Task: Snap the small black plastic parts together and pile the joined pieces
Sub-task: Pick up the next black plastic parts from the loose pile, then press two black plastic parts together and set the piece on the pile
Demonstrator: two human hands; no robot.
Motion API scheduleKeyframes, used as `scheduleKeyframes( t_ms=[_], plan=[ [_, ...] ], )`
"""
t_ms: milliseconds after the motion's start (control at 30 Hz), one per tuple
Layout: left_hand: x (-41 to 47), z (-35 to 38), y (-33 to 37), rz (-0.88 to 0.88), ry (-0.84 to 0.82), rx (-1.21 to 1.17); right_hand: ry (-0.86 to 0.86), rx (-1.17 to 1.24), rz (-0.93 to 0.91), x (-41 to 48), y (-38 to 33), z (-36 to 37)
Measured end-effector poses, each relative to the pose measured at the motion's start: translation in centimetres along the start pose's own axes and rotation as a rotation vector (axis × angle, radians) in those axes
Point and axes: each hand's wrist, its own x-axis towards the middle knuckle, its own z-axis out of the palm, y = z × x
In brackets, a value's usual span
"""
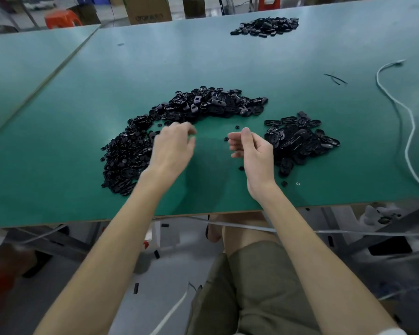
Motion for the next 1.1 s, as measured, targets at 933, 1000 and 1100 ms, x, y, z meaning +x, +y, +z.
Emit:
scheduleKeyframes(
  t_ms=[933, 1000, 1100],
  plan=[
    [-2.3, -0.4, -5.1, 0.044, 0.067, 0.044, -0.002, -0.027, 0.013, -0.2, -0.3, -0.1],
    [-2.3, -0.8, -5.4, 0.028, 0.114, 0.061, -0.003, -0.027, 0.013, -0.2, -0.2, -0.1],
    [-2.3, -1.5, -6.1, -0.02, 0.115, 0.138, -0.006, -0.025, 0.013, -0.2, -0.1, 0.0]
  ],
)
